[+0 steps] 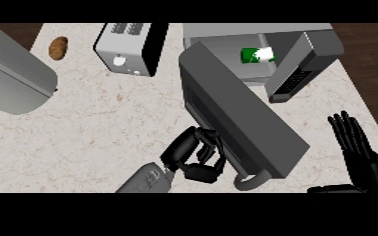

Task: Pick up the milk, place it into the microwave and close the microwave

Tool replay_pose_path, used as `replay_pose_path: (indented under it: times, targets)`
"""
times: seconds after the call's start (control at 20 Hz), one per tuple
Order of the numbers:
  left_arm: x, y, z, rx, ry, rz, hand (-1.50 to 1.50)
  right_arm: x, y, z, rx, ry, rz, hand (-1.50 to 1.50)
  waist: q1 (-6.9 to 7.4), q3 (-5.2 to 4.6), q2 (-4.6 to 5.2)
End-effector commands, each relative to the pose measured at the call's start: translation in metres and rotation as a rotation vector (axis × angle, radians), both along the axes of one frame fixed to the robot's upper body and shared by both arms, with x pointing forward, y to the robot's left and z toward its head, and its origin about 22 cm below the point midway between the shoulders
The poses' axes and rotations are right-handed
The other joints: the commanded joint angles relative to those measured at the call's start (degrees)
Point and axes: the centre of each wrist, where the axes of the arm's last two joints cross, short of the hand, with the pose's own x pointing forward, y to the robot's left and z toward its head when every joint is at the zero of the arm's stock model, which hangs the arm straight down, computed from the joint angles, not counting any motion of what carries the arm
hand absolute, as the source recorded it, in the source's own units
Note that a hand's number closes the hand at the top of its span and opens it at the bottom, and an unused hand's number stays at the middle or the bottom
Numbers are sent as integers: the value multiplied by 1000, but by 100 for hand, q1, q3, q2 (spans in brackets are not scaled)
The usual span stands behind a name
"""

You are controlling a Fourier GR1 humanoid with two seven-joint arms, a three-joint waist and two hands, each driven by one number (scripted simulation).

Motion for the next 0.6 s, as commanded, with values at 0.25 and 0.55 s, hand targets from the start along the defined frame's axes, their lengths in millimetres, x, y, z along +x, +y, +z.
replay_pose_path:
  times: [0.25, 0.55]
  targets:
    - [7, -20, -9, 29, 57, 26, 150, 8, 1, 54, 28, -86, 180, -150, -333, -12, 76]
    - [3, -35, 6, -91, 25, 74, 150, 10, 9, 76, 31, -85, 259, -150, -494, -21, 102]
